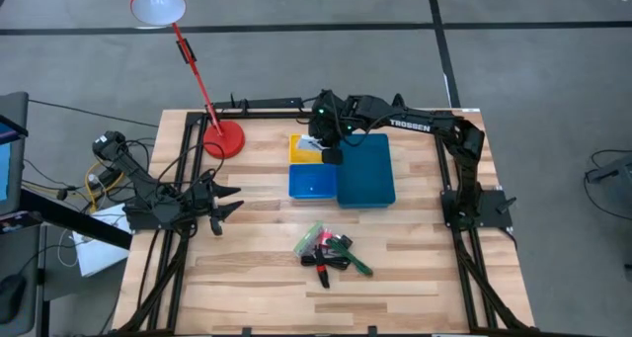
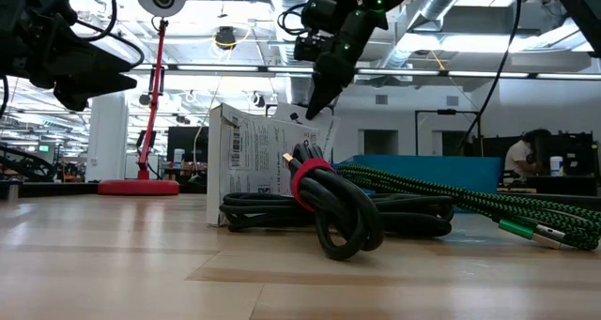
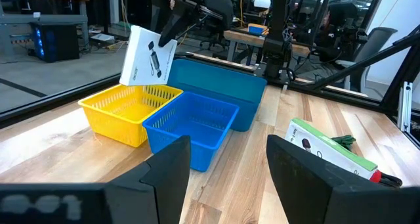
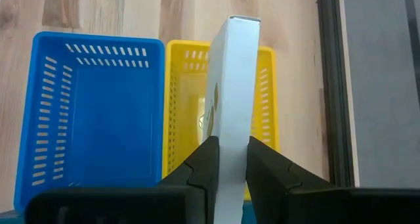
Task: Pick and place items into bin
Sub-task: Put the right card reader box into the yellow bin
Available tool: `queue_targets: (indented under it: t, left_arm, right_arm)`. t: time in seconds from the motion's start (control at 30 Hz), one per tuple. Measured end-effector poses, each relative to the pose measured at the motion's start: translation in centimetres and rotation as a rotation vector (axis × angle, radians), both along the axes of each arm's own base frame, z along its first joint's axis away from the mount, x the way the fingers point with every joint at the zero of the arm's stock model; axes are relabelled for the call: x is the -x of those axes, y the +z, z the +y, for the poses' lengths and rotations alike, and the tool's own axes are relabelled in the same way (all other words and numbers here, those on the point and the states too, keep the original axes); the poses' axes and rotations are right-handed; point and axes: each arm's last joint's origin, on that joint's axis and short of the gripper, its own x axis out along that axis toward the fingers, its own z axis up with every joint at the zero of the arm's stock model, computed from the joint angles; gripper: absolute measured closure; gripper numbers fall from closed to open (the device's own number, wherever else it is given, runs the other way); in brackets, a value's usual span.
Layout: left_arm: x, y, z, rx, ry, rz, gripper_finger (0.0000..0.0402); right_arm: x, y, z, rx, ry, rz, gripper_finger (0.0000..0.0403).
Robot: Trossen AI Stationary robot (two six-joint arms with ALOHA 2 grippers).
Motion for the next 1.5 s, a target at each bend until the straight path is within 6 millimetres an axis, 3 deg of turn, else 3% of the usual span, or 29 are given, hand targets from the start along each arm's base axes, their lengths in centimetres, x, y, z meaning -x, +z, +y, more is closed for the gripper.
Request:
queue_targets:
  t: [1.5]
  left_arm:
    - [0.0, 0.0, 0.0, 0.0, 0.0, 0.0, 0.0212]
  right_arm:
    - [-0.01, 0.01, 0.03, -0.002, -0.001, 0.0, 0.0322]
